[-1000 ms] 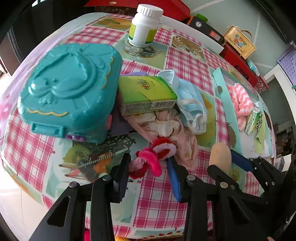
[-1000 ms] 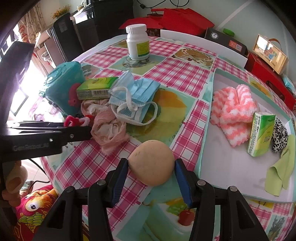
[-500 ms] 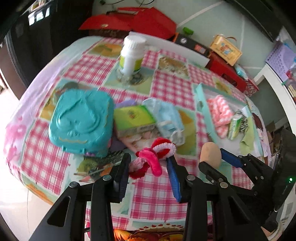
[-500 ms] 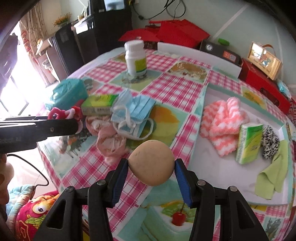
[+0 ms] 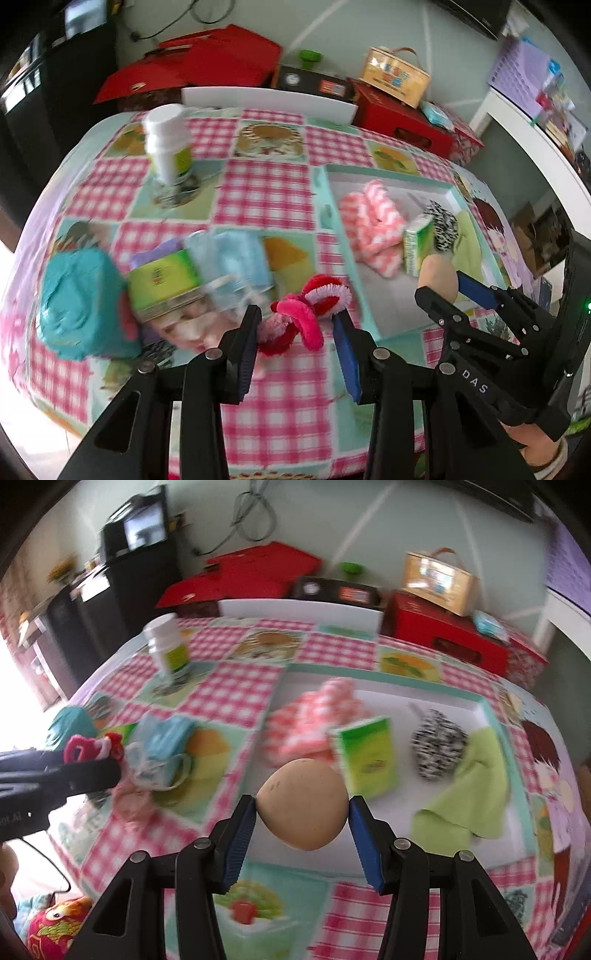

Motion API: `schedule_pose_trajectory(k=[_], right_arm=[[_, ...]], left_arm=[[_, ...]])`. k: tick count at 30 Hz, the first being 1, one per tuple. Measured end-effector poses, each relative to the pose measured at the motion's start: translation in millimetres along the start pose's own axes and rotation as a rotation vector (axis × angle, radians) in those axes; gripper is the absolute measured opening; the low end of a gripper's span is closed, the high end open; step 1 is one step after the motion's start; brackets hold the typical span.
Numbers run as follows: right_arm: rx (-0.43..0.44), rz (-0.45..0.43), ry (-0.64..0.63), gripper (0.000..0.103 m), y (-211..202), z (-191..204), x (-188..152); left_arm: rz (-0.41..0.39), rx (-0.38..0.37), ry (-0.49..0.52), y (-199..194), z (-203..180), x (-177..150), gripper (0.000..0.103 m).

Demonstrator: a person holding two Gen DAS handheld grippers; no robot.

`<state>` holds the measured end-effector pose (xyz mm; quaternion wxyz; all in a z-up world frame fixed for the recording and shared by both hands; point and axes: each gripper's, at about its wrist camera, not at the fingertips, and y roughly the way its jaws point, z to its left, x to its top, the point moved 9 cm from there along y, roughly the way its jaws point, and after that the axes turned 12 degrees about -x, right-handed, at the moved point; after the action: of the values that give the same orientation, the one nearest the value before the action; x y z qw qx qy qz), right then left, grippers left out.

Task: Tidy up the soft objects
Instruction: 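Carry hair tie and puff into the white tray and open both tools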

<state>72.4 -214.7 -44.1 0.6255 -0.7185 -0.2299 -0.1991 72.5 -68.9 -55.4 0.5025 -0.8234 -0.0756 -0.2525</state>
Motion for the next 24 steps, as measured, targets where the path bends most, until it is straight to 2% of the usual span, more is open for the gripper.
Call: schedule_pose_trajectory(k=[6, 12, 21, 24], right_arm=[[-0.064, 0.02, 0.115, 0.055, 11, -48, -4], [-0.127, 0.075, 0.265, 0.055, 30, -96, -16], [-0.135, 0.095, 0.328, 0.056, 40, -114, -25], [-0.134, 0.084, 0.316, 0.056, 41, -113, -23]], left_arm=[[0.034, -0.02, 0.073, 30, -38, 9, 0.041], [0.051, -0.03, 0.133, 58, -69, 16, 0.041], [0.086, -0.044, 0.185, 97, -99, 19, 0.042], [0.092, -0.051, 0.177, 100, -100, 18, 0.047]])
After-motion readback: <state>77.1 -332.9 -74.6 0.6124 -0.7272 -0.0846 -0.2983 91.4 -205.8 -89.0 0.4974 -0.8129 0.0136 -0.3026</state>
